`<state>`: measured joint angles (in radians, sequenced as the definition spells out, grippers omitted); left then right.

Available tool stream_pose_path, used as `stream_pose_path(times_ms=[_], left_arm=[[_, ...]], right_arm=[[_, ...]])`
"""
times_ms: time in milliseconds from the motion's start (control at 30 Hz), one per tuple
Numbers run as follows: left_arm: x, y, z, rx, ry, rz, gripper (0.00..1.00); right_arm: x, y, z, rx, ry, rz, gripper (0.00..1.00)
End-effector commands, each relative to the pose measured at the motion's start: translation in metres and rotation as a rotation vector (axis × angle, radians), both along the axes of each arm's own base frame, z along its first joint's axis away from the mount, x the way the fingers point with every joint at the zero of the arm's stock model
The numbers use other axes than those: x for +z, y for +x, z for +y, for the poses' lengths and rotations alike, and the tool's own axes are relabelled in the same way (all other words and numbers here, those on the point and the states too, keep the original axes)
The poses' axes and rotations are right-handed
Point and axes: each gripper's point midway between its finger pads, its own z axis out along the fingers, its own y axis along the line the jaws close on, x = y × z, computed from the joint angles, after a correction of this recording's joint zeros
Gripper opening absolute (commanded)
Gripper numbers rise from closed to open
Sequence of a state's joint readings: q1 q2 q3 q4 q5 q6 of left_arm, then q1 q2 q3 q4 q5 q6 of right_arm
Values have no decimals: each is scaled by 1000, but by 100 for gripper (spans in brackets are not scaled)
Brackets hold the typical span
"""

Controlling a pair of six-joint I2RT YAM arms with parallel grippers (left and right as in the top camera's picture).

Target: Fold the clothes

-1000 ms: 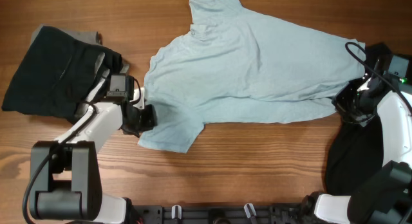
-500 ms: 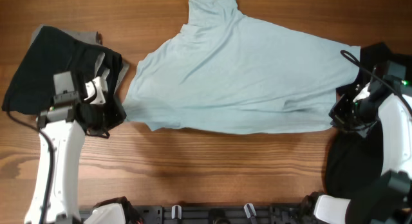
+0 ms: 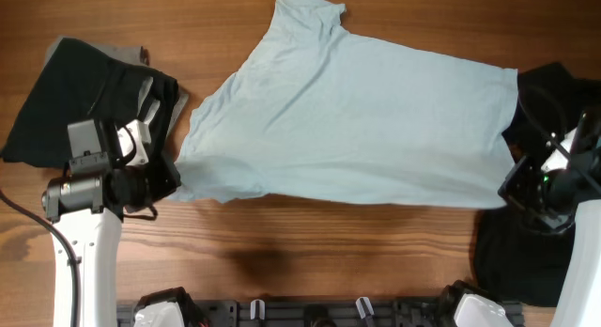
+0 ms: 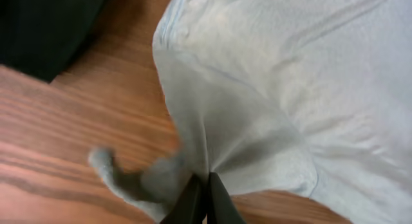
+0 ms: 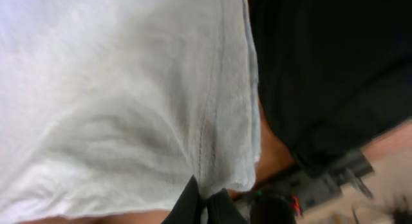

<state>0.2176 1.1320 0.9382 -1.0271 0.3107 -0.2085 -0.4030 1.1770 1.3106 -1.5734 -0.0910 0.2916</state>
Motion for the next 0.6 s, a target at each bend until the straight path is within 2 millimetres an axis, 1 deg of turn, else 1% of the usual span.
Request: stream_pose_path(times_ms=[0,67,133,167,200,267,333,367,500,533,567], left_arm=[[25,1,5,25,23,-58,4],[36,1,5,24,28,-82,4],[48,5,5,23,33,-121,4],[51,7,5,23,35,-131,4],[50,6,5,23,34,-129,4],[46,-1,4,22,29,-95,4],[42,-9,4,25,37,-55,4],[42,-9,4,25,35,-53,4],[44,-6,-3,6,-8,-67,4],[46,-4,-6,-3,-22,-81,4],[50,3,-9,-19,-28,-115,4]], right_arm=[[3,-10,-7,-37,-45,32,4],[5,-11,-7,-38,-51,18,4],[5,-7,-9,-38,-58,2,7],[4,-5,-10,-38,-57,4,7],[3,-5,-10,-37,-53,14,5],[-1,-12,-9,-36,-48,61,4],[-11,-17,-7,-34,-34,91,4],[-14,-17,-7,-34,-32,97,4],[-18,-15,-8,-37,-36,97,5],[-18,-13,-9,-37,-39,90,5],[-18,-10,-11,-39,-47,79,6]])
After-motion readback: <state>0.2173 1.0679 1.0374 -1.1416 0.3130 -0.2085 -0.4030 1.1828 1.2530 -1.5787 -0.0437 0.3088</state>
